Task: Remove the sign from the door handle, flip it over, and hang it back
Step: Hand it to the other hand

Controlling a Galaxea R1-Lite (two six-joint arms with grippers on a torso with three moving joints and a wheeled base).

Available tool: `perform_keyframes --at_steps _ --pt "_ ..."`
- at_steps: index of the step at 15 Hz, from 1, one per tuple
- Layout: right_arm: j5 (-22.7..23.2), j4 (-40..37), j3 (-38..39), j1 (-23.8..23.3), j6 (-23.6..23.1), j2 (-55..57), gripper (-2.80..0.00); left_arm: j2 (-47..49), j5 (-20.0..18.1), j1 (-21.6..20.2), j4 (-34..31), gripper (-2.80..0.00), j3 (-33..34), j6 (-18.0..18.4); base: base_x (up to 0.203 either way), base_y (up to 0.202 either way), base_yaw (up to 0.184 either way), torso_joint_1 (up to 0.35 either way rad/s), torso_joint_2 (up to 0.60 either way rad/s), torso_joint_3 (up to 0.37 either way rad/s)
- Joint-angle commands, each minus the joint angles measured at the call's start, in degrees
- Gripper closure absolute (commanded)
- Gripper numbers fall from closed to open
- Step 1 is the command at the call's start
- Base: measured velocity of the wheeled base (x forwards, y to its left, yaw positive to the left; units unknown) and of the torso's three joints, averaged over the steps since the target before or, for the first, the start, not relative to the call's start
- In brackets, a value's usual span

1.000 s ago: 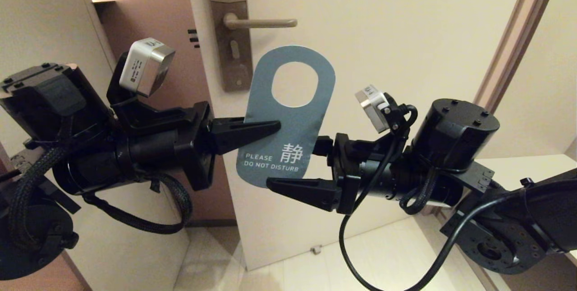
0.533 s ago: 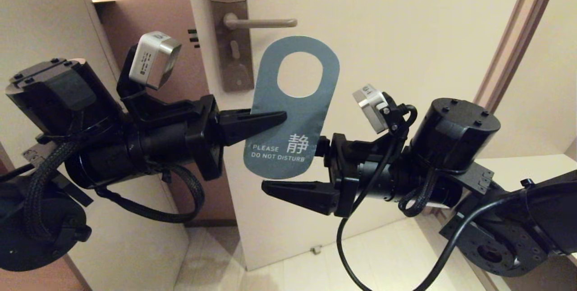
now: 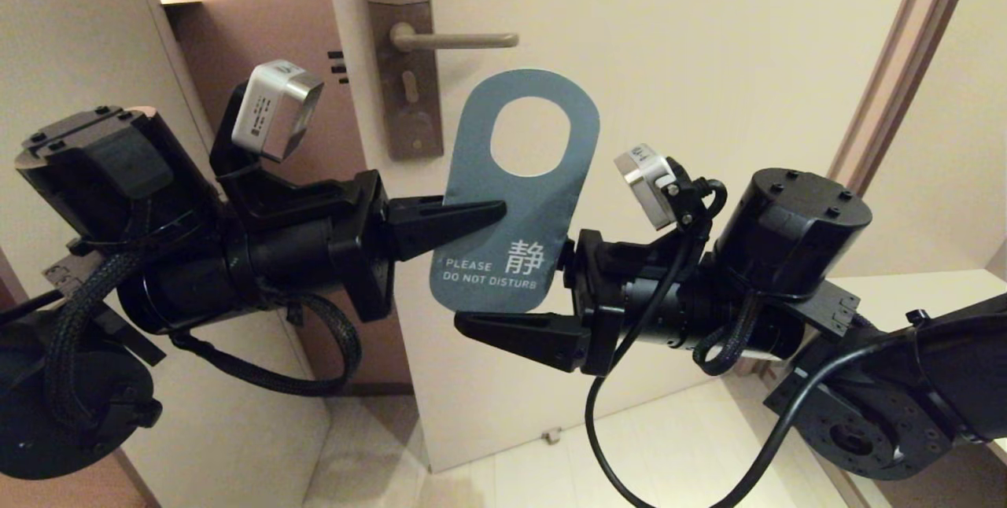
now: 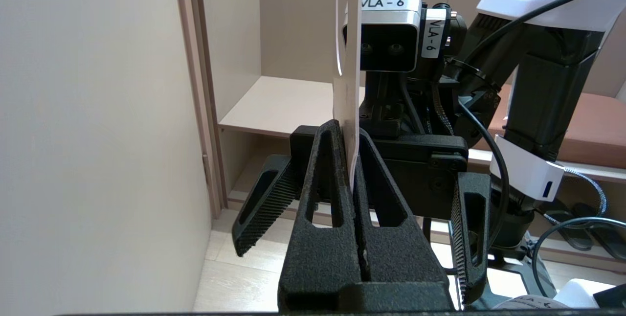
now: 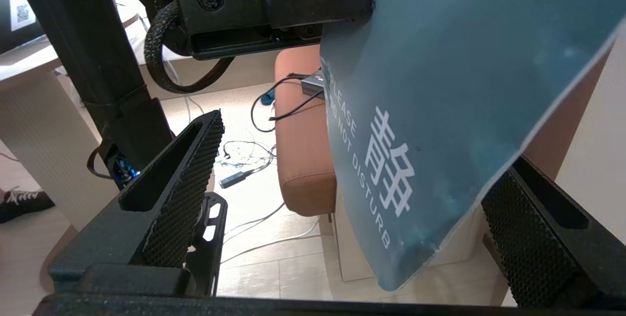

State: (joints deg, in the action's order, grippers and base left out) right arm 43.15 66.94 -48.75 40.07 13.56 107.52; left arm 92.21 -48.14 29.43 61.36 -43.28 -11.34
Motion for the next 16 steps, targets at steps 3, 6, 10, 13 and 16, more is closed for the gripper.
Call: perform_keyframes --at_steps 3,6,10,13,16 --pt "0.25 0.40 0.14 -0.02 0.07 0.06 -2.80 -0.19 -0.20 0.45 0.34 0.00 0.30 0.00 0.000 0.000 0.000 0.000 0.00 0.000" --pt "0.18 0.47 0.32 -0.06 -0.02 0.23 -2.80 -0.19 -0.20 0.45 0.34 0.00 0.56 0.00 0.000 0.000 0.000 0.000 0.00 0.000" --pt "0.11 0.47 0.32 -0.08 0.07 0.40 -2.80 -0.10 -0.11 0.36 0.35 0.00 0.56 0.00 0.000 0.000 0.000 0.000 0.00 0.000" --pt "-2.12 0.50 0.03 -0.08 0.07 1.05 -2.80 -0.28 1.46 0.41 0.43 0.00 0.78 -0.09 0.000 0.000 0.000 0.000 0.00 0.000" --pt "-3.96 0.56 -0.03 -0.08 0.16 1.11 -2.80 -0.54 1.65 0.37 0.43 0.00 1.26 -0.09 0.000 0.000 0.000 0.000 0.00 0.000"
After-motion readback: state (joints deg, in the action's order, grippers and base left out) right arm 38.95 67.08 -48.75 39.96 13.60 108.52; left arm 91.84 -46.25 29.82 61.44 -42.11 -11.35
